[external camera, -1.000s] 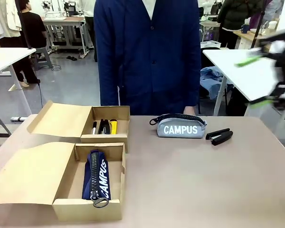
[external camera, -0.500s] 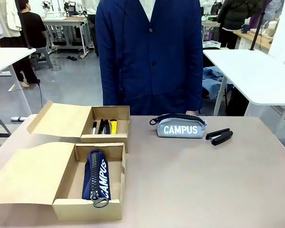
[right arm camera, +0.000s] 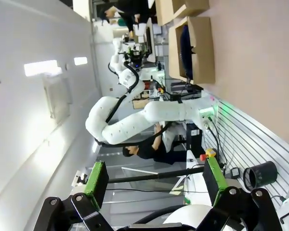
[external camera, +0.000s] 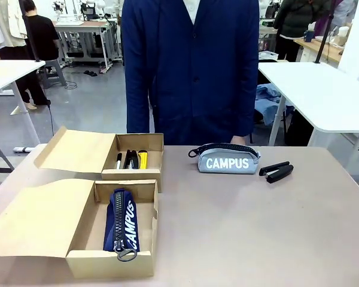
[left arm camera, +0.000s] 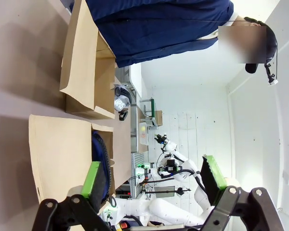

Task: Place items inside the box.
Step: Pick up a Pencil pouch or Stapler and place it inside the Mailer Box closest to the robot.

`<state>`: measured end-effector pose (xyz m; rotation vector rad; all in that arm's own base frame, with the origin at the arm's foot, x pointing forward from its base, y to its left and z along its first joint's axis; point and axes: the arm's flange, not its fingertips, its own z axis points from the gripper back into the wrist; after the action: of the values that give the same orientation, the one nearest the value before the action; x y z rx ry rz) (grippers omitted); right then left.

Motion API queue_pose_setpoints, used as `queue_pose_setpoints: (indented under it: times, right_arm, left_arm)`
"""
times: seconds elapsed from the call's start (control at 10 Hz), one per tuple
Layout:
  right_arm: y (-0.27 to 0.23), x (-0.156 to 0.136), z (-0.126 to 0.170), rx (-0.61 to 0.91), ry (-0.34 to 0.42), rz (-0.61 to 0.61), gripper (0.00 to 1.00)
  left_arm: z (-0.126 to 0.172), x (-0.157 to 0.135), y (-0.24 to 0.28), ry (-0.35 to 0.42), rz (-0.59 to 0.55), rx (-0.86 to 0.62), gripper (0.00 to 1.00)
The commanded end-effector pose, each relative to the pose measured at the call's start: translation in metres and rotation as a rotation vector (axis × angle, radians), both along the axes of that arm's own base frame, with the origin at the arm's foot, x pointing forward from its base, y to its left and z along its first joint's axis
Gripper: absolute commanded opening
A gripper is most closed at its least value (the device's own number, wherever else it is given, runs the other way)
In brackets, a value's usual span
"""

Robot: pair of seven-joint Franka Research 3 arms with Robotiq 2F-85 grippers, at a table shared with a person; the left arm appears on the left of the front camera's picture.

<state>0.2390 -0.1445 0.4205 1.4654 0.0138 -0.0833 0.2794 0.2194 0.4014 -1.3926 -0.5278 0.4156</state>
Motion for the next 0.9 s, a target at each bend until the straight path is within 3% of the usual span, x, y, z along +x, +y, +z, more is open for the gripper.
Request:
queue_pose_setpoints:
  times: [0.0, 0.8]
  right_arm:
    - [0.0028, -0.0044, 0.0135, 0.001, 0.012, -0.003, 1.0]
    - [0.0028, -0.0044, 0.0135, 0.001, 0.012, -0.003, 1.0]
  left_arm:
    - [-0.0007, -0.003, -0.0046, -0.026, -0.001, -0.003, 1.0]
    - [-0.0007, -0.003, -0.0046, -0.026, -0.001, -0.003, 1.0]
